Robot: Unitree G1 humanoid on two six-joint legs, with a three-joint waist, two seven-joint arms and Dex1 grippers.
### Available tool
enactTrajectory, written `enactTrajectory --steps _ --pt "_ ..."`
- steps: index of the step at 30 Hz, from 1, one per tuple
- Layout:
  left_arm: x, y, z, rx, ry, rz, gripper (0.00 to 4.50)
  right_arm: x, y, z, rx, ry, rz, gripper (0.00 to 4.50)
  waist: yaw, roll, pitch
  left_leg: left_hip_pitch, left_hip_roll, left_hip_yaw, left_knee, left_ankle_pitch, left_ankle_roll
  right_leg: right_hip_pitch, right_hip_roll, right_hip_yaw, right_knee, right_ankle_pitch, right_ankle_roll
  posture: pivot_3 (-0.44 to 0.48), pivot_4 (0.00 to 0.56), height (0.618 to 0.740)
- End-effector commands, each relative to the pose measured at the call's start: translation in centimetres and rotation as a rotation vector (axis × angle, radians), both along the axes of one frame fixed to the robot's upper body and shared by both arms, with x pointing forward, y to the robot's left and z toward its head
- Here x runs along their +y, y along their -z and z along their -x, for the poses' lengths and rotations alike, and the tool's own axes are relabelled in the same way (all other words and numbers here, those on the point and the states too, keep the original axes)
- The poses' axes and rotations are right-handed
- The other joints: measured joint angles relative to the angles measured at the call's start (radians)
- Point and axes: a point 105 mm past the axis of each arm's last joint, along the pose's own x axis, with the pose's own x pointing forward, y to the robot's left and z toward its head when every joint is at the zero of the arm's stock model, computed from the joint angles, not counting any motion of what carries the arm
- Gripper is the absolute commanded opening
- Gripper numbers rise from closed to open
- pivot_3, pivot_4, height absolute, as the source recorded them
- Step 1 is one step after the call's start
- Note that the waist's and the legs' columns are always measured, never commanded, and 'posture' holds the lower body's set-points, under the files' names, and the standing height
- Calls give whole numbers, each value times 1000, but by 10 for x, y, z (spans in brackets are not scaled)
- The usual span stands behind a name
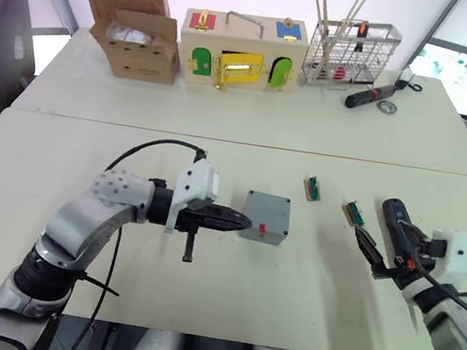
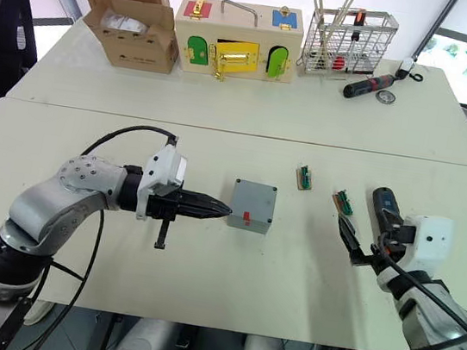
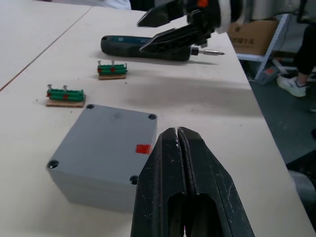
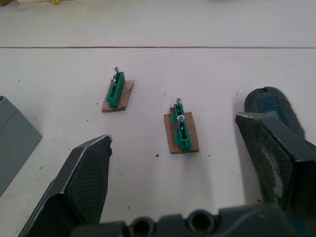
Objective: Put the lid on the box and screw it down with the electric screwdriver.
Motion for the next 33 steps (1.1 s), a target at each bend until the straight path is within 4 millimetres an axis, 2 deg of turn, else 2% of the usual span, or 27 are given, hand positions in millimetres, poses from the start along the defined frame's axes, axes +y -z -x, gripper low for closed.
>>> enactTrajectory --steps 1,4,8,12,14,32,33 --pt "-8 -8 3 -54 17 -2 0 1 -2 -12 -26 -15 9 4388 0 0 0 0 0 0 0 0 0 0 0 0 0 0 0 0 150 740" --pt "-9 -9 3 -56 15 -2 0 2 0 -20 -24 -31 16 4388 0 0 0 0 0 0 0 0 0 0 0 0 0 0 0 0 150 740" --pt "-5 -7 4 -60 15 -28 0 -6 9 -34 1 -4 53 3302 -2 1 0 0 0 1 0 0 0 0 0 0 0 0 0 0 150 740" --pt "-3 -6 3 -60 -4 -35 0 -8 6 -37 -13 0 46 2230 0 1 0 0 0 1 0 0 0 0 0 -1 0 0 0 0 150 740" --pt "-3 -6 4 -56 -7 -32 0 -8 7 -38 -11 -2 45 1557 0 1 0 0 0 1 0 0 0 0 0 0 0 0 0 0 150 740" --pt "-8 -7 -1 -82 -51 -17 0 -8 14 -51 -2 -13 33 1557 -1 1 0 0 0 1 0 0 0 0 0 0 0 0 0 0 150 740" --pt "-8 -7 -2 -81 -52 -16 0 -8 15 -52 -1 -14 35 1282 -1 1 0 0 0 1 0 0 0 0 0 0 0 0 0 0 150 740"
